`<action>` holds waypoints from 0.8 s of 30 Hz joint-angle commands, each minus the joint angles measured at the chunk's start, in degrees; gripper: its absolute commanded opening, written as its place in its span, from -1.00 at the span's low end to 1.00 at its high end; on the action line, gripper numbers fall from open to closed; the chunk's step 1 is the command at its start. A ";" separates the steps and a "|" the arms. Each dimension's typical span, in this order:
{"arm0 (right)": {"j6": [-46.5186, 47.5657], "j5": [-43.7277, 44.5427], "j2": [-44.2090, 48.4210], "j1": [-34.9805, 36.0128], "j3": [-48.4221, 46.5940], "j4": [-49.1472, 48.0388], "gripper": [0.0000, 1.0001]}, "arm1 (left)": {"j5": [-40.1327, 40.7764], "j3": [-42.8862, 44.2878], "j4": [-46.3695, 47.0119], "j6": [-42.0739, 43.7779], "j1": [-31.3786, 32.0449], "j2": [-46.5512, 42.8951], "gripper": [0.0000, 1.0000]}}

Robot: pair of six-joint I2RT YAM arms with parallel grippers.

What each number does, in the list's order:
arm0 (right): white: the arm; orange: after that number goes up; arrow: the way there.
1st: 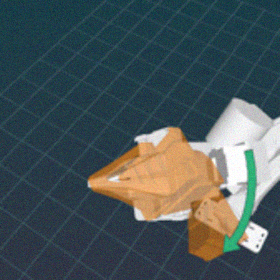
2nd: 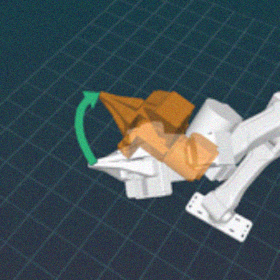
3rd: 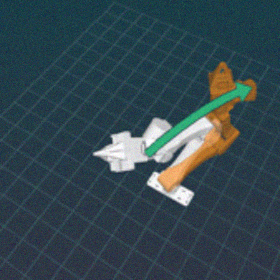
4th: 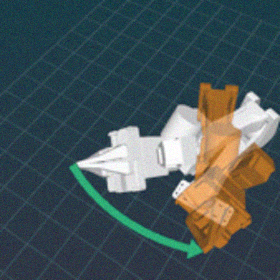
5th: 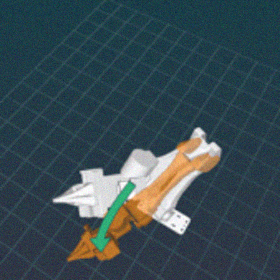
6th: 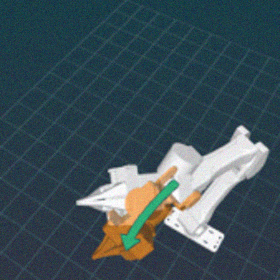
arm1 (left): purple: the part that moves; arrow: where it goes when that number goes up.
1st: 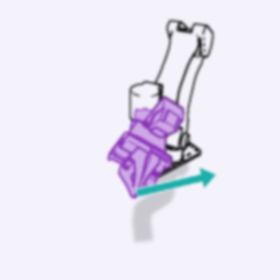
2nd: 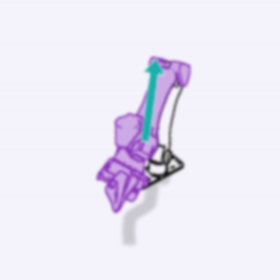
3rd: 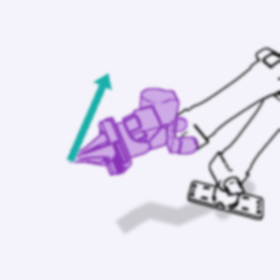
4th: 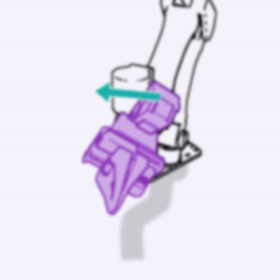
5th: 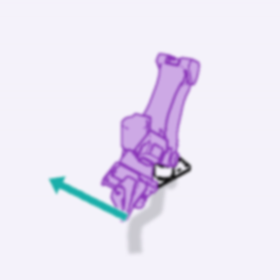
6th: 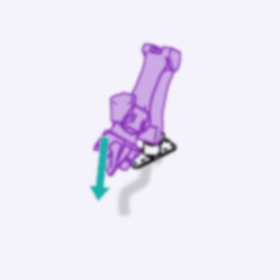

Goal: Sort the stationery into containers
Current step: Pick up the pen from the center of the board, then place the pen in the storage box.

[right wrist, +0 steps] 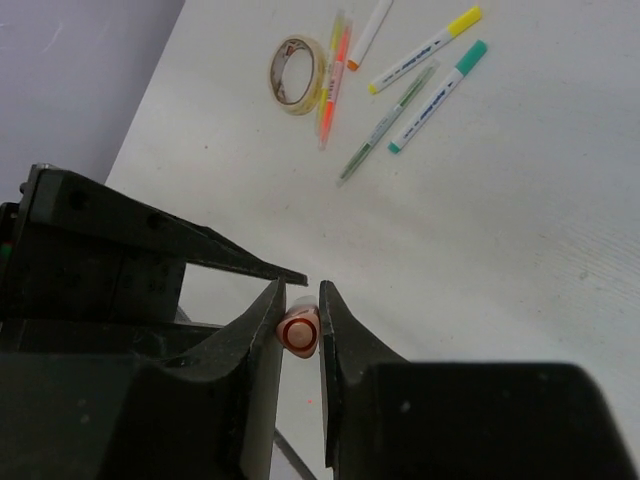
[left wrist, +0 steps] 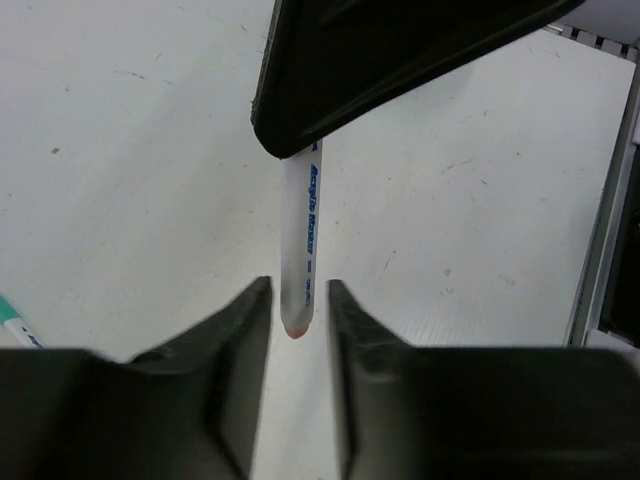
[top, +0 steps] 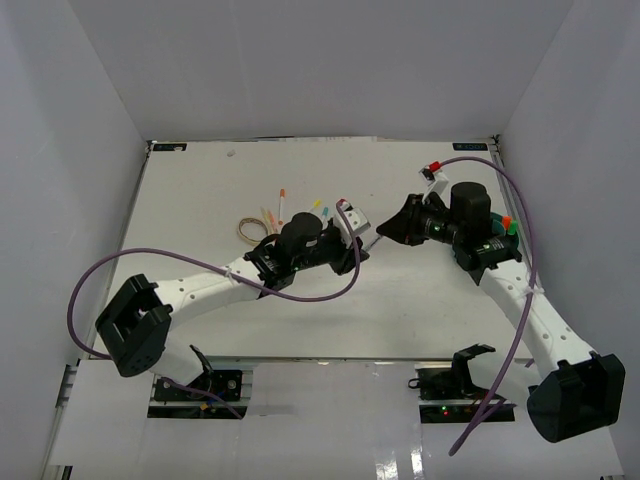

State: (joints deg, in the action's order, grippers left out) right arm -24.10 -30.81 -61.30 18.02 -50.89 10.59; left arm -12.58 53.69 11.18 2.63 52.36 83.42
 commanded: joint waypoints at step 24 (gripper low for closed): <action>8.72 63.06 8.31 -8.35 -3.34 9.45 -0.85 | 10.11 1.59 -23.40 -21.18 -23.35 -6.25 0.96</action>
State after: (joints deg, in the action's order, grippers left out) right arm -15.92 26.28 -51.68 11.22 -51.99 21.67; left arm -2.83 55.68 -10.79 -17.69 28.21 81.30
